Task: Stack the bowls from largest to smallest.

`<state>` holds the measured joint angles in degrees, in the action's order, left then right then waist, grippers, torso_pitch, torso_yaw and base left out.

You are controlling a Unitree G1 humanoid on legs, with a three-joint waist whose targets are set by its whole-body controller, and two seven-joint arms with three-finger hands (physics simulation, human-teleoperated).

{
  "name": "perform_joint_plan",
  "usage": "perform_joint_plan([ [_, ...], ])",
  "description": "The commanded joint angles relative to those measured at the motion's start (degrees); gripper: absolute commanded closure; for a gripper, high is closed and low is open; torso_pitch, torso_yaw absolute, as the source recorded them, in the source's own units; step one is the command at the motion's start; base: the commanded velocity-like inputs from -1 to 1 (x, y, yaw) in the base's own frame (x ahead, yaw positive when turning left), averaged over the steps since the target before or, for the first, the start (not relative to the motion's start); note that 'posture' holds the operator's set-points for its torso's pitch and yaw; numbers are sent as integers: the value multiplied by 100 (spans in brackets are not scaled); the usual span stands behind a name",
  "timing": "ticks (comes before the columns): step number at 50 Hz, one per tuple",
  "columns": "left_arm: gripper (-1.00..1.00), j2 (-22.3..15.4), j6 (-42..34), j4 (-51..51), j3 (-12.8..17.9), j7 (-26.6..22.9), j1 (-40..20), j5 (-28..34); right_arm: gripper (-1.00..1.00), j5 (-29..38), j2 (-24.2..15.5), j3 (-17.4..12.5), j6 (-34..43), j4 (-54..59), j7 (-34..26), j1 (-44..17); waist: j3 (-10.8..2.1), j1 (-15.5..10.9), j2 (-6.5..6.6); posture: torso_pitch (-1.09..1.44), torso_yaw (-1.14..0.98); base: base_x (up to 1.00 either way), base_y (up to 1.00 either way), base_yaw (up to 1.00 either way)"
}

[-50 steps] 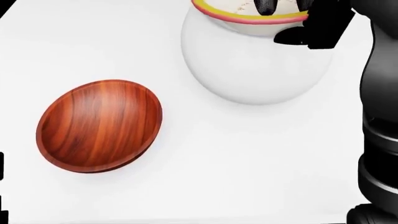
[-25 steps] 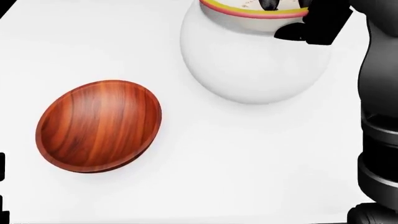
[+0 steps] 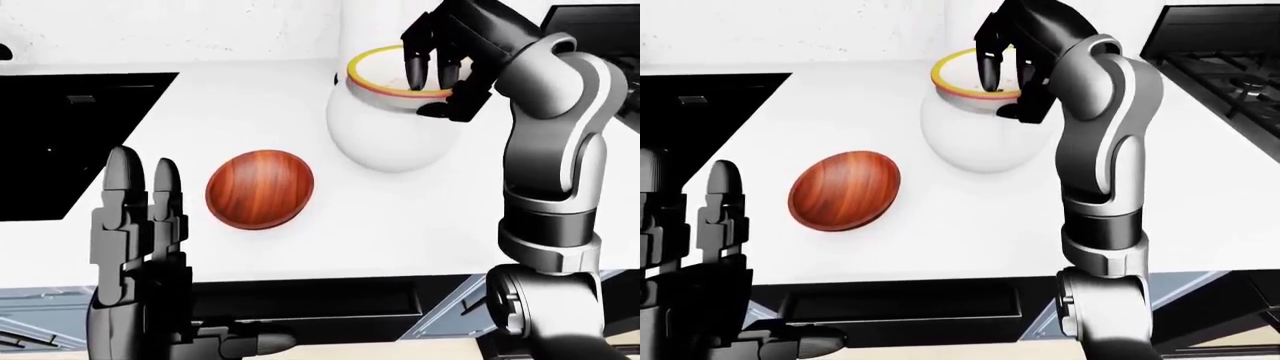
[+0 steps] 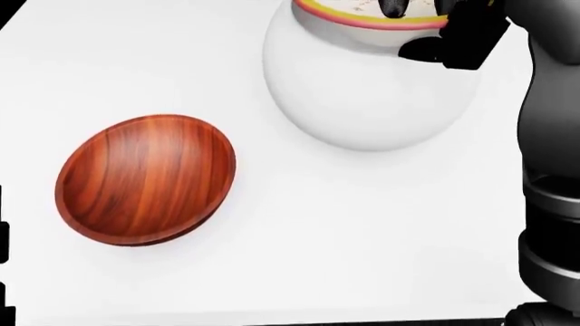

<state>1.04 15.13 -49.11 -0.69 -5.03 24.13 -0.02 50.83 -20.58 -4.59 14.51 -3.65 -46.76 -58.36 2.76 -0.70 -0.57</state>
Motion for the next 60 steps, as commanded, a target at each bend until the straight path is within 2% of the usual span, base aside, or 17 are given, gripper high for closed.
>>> perform_joint_plan([
  [1, -100, -5, 146, -214, 2, 15, -21, -11, 91, 1, -54, -61, -19, -129, 129, -186, -103, -6, -5, 0, 0, 0, 0, 0],
  [2, -100, -5, 153, -209, -4, 17, -18, -8, 68, 4, -52, -59, -9, -132, 135, -176, -103, -6, -5, 0, 0, 0, 0, 0],
  [3, -100, -6, 150, -209, -8, 17, -19, -5, 60, 3, -54, -58, -10, -130, 138, -173, -102, -4, -5, 0, 0, 0, 0, 0],
  [4, -100, -8, 154, -208, -11, 19, -17, -7, 32, 1, -58, -62, -3, -125, 144, -177, -101, -7, -5, 0, 0, 0, 0, 0],
  [5, -100, -9, 159, -205, -11, 22, -14, -4, -11, 1, -62, -65, 9, -129, 144, -180, -99, -6, -5, 0, 0, 0, 0, 0],
  [6, -100, -10, 159, -209, -15, 23, -13, -2, -80, 8, -65, -63, 17, -134, 146, -175, -98, -4, -4, 0, 0, 0, 0, 0],
  [7, -100, -11, 155, -206, -18, 25, -17, 2, -100, 12, -67, -60, 19, -140, 148, -171, -99, -4, -3, 0, 0, 0, 0, 0],
  [18, -100, -24, 168, -219, -38, 37, 12, 0, -100, -2, -114, -104, 102, -253, 84, -188, -105, -3, 0, 0, 0, 0, 0, 0],
  [26, -100, -25, 138, -234, -19, 31, -7, -16, -100, 59, -293, -73, 723, -969, -698, -1096, -83, -4, 27, 0, 0, 0, 0, 0],
  [32, -100, -22, 107, -255, -20, 24, -20, -19, -100, 45, -391, -135, 1038, -1235, -1010, -1495, -46, 0, 29, 0, 0, 0, 0, 0],
  [35, -100, -23, 99, -258, -17, 22, -24, -22, -100, 111, -299, -24, 1151, -1451, -1116, -1485, -46, 2, 22, 0, 0, 0, 0, 0],
  [41, -100, -21, 93, -231, -7, 20, -44, -17, -100, 244, 319, 281, 1198, -1793, -1159, -1248, -42, 16, 57, 0, 0, 0, 0, 0],
  [47, -100, -16, 121, -210, -22, 18, -32, 0, -100, 700, 937, 561, 1294, -2373, -1628, -1235, -36, 15, 96, 0, 0, 0, 0, 0],
  [55, -100, -25, 147, -188, -29, 33, -24, 3, -100, 1019, 1407, 665, 1076, -2602, -1859, -1132, -30, 16, 113, 0, 0, 0, 0, 0],
  [60, -100, -31, 154, -181, -33, 29, -20, 2, -100, 1195, 1820, 900, 846, -2748, -1882, -724, -46, 22, 125, 0, 0, 0, 0, 0],
])
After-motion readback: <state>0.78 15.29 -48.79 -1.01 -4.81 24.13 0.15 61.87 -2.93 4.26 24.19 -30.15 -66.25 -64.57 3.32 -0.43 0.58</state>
